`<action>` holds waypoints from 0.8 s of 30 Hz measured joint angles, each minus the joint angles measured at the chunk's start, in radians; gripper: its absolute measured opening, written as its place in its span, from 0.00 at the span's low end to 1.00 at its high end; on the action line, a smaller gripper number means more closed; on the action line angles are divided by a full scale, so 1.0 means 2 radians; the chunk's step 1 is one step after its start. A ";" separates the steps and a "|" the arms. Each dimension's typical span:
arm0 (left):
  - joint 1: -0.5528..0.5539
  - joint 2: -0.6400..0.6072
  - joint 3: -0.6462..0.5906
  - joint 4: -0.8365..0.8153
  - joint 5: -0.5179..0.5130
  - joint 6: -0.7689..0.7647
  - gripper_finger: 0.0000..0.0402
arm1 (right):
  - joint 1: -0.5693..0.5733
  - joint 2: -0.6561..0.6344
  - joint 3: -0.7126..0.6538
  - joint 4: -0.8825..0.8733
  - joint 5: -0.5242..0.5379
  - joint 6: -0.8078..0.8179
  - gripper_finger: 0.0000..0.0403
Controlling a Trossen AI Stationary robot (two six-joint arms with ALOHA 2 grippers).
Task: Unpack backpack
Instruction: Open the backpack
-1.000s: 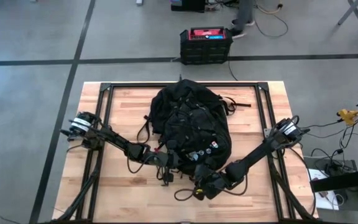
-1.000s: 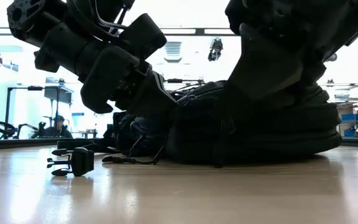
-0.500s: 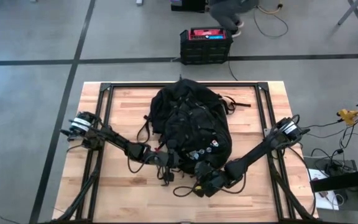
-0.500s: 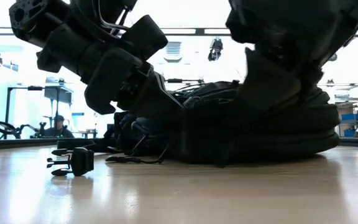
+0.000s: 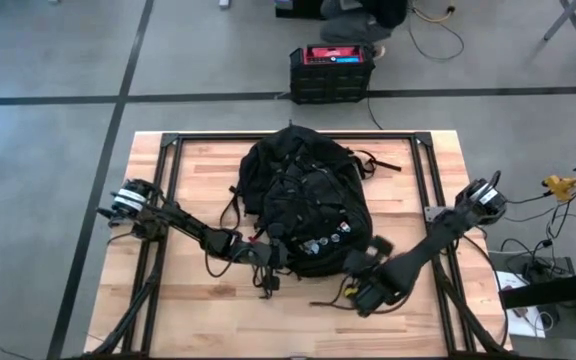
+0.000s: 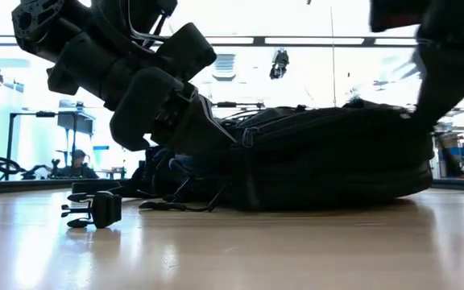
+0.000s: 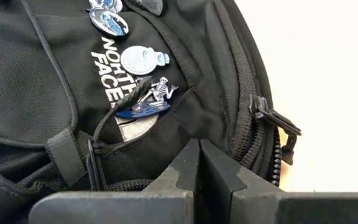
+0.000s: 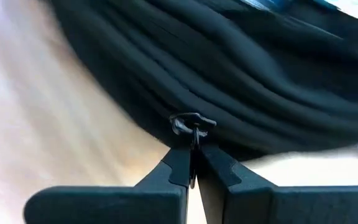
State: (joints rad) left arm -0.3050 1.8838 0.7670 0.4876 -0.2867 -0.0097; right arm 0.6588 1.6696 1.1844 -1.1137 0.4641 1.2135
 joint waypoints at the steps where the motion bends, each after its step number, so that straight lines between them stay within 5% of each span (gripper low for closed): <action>1: 0.000 -0.002 0.000 -0.002 0.000 0.000 0.00 | 0.002 -0.005 -0.002 -0.019 0.000 0.014 0.00; 6: -0.001 -0.048 -0.005 -0.043 0.007 0.007 0.00 | 0.004 -0.012 -0.015 0.018 0.002 0.023 0.00; 13: -0.015 -0.152 -0.006 -0.044 0.010 0.000 0.00 | -0.004 0.038 -0.016 0.248 0.000 -0.092 0.00; 18: -0.043 -0.150 -0.007 0.004 0.036 0.013 0.00 | -0.021 0.080 -0.007 0.410 -0.026 -0.218 0.00; 24: -0.056 -0.119 -0.007 -0.043 0.036 0.016 0.00 | -0.040 0.091 0.020 0.427 -0.040 -0.293 0.00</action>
State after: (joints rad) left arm -0.4179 1.6464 0.7533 0.4021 -0.2146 0.0224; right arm 0.5779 1.8515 1.2240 -0.2592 0.3841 0.6274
